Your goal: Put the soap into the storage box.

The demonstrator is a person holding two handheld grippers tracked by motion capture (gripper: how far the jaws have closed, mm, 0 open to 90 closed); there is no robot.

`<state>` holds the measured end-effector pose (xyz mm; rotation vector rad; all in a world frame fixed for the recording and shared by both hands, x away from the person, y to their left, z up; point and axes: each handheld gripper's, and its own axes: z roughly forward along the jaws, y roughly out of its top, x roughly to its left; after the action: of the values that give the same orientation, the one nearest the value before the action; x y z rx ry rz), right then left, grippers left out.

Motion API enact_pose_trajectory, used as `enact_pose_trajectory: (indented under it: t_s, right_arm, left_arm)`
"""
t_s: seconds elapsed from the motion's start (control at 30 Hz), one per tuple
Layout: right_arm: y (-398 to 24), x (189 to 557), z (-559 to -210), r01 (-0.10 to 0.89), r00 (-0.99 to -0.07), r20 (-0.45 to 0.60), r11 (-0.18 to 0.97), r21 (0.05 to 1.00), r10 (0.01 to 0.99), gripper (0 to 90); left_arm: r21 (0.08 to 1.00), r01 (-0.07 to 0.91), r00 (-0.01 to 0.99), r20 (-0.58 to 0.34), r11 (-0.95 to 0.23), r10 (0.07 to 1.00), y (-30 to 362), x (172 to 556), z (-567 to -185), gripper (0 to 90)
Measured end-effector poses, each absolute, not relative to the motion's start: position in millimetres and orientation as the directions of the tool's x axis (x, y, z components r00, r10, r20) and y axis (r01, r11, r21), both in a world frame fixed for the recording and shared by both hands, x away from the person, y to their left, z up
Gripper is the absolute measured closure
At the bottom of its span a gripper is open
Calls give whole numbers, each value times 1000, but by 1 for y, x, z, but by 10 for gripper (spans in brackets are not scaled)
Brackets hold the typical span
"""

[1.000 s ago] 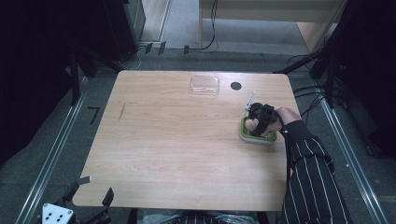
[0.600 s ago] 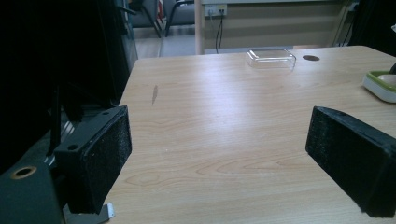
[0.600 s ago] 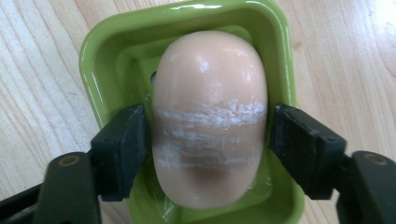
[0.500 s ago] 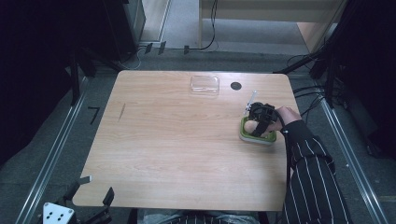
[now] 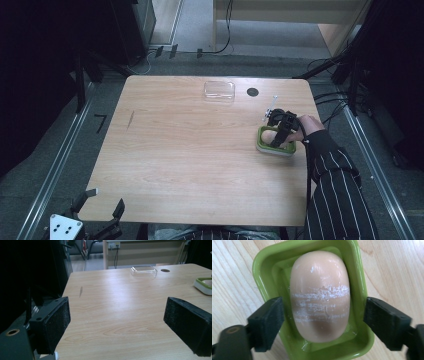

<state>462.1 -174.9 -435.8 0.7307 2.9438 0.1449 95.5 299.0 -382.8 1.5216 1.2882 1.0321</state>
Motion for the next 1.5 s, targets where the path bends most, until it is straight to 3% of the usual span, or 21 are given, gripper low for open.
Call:
enact_pose_trajectory:
  t_s: [0.53, 1.5]
  right_arm:
    - [-160, 444, -426, 540, -835, -54, 835, 101, 547, 34]
    - [-170, 371, -411, 653, -735, -130, 746, 129, 666, 38]
  left_arm:
    - [959, 270, 142, 52, -89, 989, 300, 100, -383, 72]
    - [960, 267, 157, 38, -80, 987, 300, 105, -384, 72]
